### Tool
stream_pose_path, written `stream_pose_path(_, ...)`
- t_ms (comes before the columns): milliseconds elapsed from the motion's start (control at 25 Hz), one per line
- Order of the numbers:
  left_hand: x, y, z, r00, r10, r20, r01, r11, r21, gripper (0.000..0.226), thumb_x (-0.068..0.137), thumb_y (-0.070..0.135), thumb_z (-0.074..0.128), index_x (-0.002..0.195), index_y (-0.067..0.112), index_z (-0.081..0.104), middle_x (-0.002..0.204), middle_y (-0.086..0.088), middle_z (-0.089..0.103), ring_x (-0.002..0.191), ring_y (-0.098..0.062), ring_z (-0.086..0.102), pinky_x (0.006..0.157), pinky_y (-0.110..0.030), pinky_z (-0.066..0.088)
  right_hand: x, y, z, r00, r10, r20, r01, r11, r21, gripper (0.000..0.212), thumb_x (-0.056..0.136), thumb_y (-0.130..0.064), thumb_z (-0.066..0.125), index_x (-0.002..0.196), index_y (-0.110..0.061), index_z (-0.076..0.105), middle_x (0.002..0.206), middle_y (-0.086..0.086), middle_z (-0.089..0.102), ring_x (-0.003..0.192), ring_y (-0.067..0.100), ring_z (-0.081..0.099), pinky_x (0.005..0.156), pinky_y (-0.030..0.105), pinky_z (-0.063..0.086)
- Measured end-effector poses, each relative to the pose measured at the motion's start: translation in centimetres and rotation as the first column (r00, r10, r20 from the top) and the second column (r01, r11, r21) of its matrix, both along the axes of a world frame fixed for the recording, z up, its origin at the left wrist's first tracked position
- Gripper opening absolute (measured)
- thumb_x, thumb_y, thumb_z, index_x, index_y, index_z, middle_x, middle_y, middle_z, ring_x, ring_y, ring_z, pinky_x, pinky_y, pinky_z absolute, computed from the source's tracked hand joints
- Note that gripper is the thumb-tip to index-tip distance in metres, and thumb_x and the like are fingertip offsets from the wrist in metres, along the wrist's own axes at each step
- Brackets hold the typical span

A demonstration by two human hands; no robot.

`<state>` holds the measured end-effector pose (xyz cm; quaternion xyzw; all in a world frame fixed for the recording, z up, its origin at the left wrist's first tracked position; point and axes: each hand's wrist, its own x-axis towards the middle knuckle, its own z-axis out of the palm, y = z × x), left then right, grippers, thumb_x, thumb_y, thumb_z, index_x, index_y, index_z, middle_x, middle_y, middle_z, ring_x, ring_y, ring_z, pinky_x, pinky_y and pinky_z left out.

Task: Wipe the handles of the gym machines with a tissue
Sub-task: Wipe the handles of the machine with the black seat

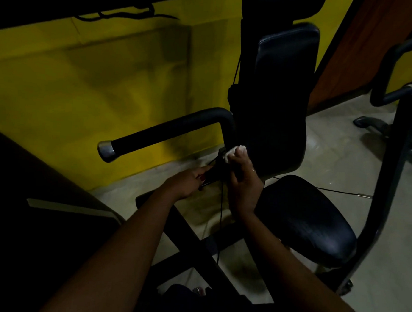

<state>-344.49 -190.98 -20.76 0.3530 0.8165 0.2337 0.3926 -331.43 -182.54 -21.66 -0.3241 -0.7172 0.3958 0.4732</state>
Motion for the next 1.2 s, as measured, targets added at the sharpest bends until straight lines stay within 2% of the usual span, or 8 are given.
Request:
stream_pose_path(160,-0.1,0.2,-0.4,0.995,-0.026,-0.096,0.022,0.998,-0.050,0.044,0.105,0.032,0.036,0.149,0.036,0.032,0.147,-0.004,0.046,0.124,-0.026,0.053,0.094,-0.036,0.048,-1.8,3.0,1.0,0.997,0.004,0.076,-0.017,0.986,0.163,0.022,0.083,0.000,0.070,0.104,-0.005,0.072,0.127,0.015,0.056,0.120,0.012,0.051,0.089,0.010,0.046)
stream_pose_path(240,0.2,0.4,0.0,0.988,-0.027,-0.152,0.018,0.998,-0.060,0.044,0.104,0.029,0.038,0.148,0.033,0.036,0.147,-0.006,0.046,0.125,-0.028,0.051,0.092,-0.032,0.043,-1.8,3.4,0.9,0.989,-0.003,0.145,-0.046,0.943,0.330,0.021,0.081,-0.003,0.072,0.101,-0.007,0.072,0.119,0.014,0.056,0.115,0.005,0.048,0.081,0.019,0.052)
stream_pose_path(360,1.7,0.3,1.9,0.938,-0.029,-0.346,0.030,1.000,-0.005,0.039,0.100,0.021,0.047,0.138,0.029,0.052,0.133,-0.011,0.057,0.116,-0.030,0.055,0.085,-0.033,0.047,0.6,3.3,-1.7,0.926,-0.089,0.367,-0.158,0.792,0.590,0.033,0.074,-0.007,0.081,0.106,-0.010,0.071,0.115,0.004,0.046,0.107,0.024,0.045,0.062,0.032,0.055)
stream_pose_path(480,3.1,1.0,5.2,0.775,0.072,-0.628,0.066,0.979,0.194,0.027,0.096,0.019,0.054,0.118,0.021,0.068,0.107,-0.011,0.059,0.100,-0.031,0.058,0.067,-0.032,0.042,0.2,4.1,-0.3,0.924,-0.080,0.375,-0.207,0.718,0.664,0.035,0.074,-0.008,0.082,0.106,-0.006,0.070,0.111,0.006,0.041,0.100,0.027,0.043,0.052,0.036,0.056)
stream_pose_path(560,2.9,1.8,7.1,0.598,0.195,-0.777,0.208,0.899,0.386,0.021,0.090,0.010,0.058,0.105,0.016,0.072,0.094,-0.010,0.059,0.090,-0.033,0.057,0.062,-0.033,0.041,-1.8,5.2,2.1,0.940,-0.111,0.324,-0.184,0.635,0.751,0.028,0.079,-0.006,0.076,0.105,-0.001,0.069,0.110,0.010,0.040,0.098,0.030,0.042,0.064,0.038,0.056)
stream_pose_path(720,0.5,2.8,9.3,0.310,0.371,-0.875,0.180,0.881,0.438,0.026,0.084,0.019,0.060,0.109,0.019,0.066,0.098,-0.011,0.060,0.091,-0.035,0.055,0.072,-0.039,0.043,-2.4,6.0,0.0,0.908,-0.141,0.393,-0.256,0.555,0.791,0.020,0.090,-0.011,0.058,0.104,0.000,0.067,0.115,0.013,0.039,0.101,0.035,0.048,0.073,0.040,0.055)
stream_pose_path(920,-1.0,2.5,9.7,0.390,0.145,-0.909,0.014,0.986,0.164,0.041,0.100,0.038,0.039,0.133,0.016,0.047,0.111,-0.016,0.059,0.099,-0.037,0.055,0.079,-0.042,0.037,-0.4,5.1,-1.2,0.874,-0.109,0.474,-0.344,0.550,0.761,0.019,0.081,-0.008,0.062,0.096,-0.001,0.070,0.110,0.012,0.038,0.092,0.030,0.039,0.055,0.034,0.054)
stream_pose_path(1200,-0.2,2.5,9.6,0.352,0.114,-0.929,-0.025,0.993,0.112,0.043,0.103,0.038,0.033,0.141,0.018,0.037,0.122,-0.016,0.053,0.107,-0.036,0.050,0.084,-0.043,0.035,-0.8,3.6,-2.6,0.863,-0.120,0.490,-0.302,0.655,0.692,0.028,0.069,-0.004,0.082,0.094,-0.001,0.070,0.109,0.012,0.038,0.092,0.029,0.040,0.061,0.036,0.054)
